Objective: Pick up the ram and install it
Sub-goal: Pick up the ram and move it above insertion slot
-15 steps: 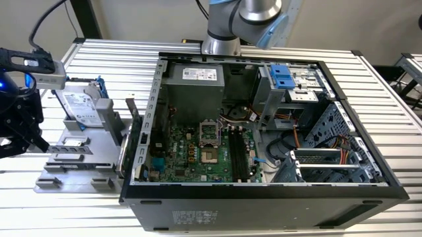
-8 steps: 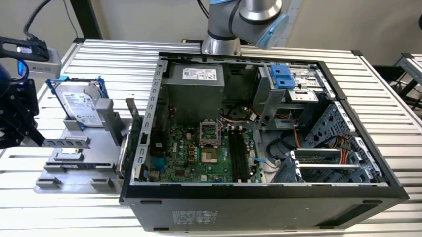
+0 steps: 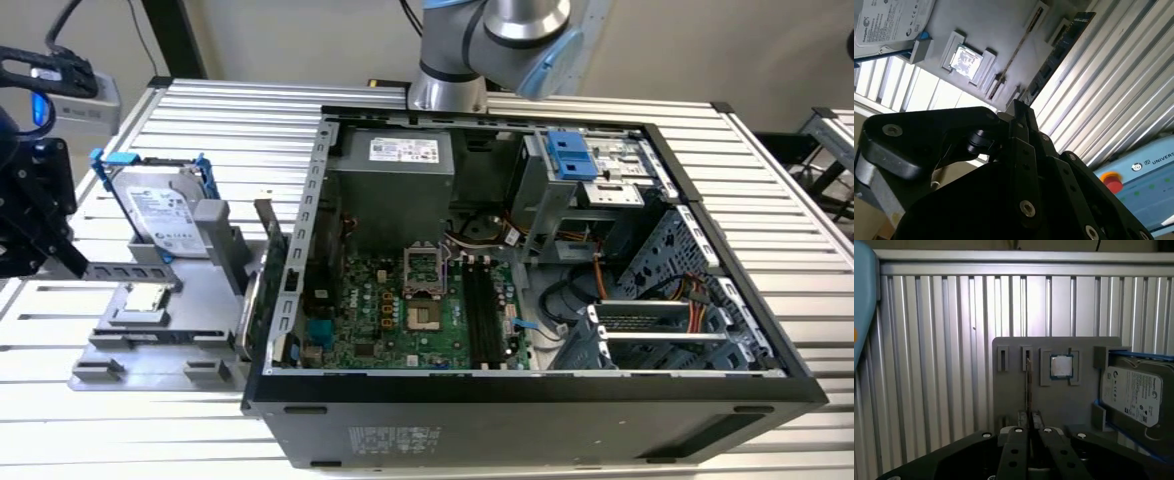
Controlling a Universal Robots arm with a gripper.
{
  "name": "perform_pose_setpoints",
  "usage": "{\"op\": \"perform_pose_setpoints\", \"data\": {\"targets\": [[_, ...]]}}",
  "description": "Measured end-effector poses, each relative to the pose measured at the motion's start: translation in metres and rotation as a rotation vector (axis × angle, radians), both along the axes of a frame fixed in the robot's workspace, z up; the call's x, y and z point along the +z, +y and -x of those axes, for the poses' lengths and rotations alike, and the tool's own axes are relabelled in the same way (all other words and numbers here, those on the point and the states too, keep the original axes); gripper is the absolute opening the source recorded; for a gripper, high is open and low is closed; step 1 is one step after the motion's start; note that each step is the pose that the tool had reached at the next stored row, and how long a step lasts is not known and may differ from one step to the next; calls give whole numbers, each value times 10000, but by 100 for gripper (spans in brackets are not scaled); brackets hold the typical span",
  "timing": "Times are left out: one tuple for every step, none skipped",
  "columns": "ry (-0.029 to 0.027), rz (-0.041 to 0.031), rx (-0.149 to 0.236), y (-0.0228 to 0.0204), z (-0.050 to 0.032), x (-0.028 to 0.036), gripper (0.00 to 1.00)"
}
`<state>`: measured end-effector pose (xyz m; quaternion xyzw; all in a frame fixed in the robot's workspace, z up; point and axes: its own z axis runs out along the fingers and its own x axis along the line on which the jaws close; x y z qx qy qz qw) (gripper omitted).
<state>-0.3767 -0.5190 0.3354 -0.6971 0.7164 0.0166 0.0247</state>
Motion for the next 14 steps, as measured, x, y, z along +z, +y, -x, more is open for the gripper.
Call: {"op": "perform_pose_setpoints", "data": {"targets": [[0,0,0,6,0,17,0],[-2,-2,1,11,-1,38,0],[-1,-1,2,13,-1,61,0],[-1,-2,2,15,-1,87,0],[-2,-2,2,16,-1,116,0],[-2,-2,2,17,-1,143,0],[-3,-3,3,17,-1,169,0],[-2,-2,5,18,-1,194,0],[-1,-2,7,18,0,220,0],[-2,-2,9,19,0,245,0],[-2,-2,12,19,-1,270,0],[-3,-3,17,20,-1,295,0],[-2,-2,22,20,0,321,0],[-2,-2,29,20,0,347,0]]}}
